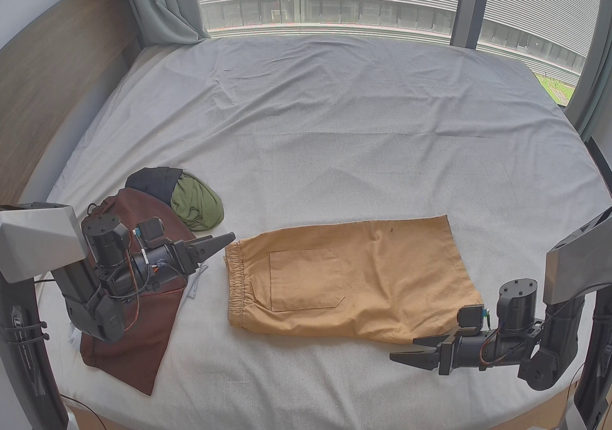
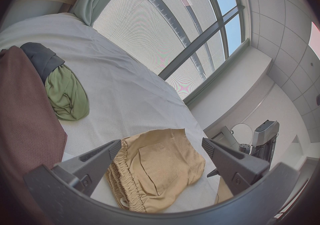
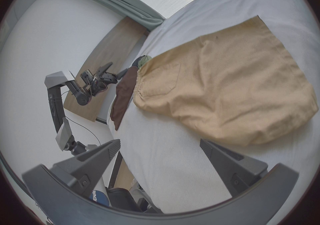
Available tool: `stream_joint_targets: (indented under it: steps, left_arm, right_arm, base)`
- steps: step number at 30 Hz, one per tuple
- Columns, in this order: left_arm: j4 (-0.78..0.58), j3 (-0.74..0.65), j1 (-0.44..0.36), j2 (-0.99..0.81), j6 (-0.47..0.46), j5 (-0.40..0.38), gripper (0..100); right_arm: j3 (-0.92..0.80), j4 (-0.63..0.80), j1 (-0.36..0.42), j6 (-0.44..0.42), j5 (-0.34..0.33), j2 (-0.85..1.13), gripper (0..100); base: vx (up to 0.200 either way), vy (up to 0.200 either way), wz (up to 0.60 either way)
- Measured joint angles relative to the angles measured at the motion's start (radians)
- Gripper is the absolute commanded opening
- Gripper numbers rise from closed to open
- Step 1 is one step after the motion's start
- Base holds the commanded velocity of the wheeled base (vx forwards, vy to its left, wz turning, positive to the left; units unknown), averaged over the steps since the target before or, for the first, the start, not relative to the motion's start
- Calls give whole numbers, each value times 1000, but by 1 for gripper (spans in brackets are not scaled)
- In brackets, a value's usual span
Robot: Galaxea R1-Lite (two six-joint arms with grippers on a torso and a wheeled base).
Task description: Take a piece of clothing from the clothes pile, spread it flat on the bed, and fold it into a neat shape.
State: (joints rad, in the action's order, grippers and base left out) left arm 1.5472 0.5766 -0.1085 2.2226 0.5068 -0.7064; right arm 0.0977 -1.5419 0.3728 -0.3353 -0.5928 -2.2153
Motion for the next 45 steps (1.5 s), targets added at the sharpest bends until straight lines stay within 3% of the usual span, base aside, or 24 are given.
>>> stream_joint_targets:
  steps: [7,14,27,45]
  left_arm:
    - [0,-11,-4,-23,0,-5,100]
    - [0,-21,-4,-37,-1,-5,100]
    - [0,-32,0,-41,-28,-4,100]
    - [0,-92,4,-10,-22,-8,100]
  right_arm:
    - [55,0,-30,0,-40,58,100]
    - [84,-1,-55,49,-154,102,100]
    - [128,0,-157,62,-161,134,100]
    - [130,0,-163,64,-161,134,100]
  base:
    - [0,0,0]
    - [0,0,0]
    - [0,0,0]
    - [0,0,0]
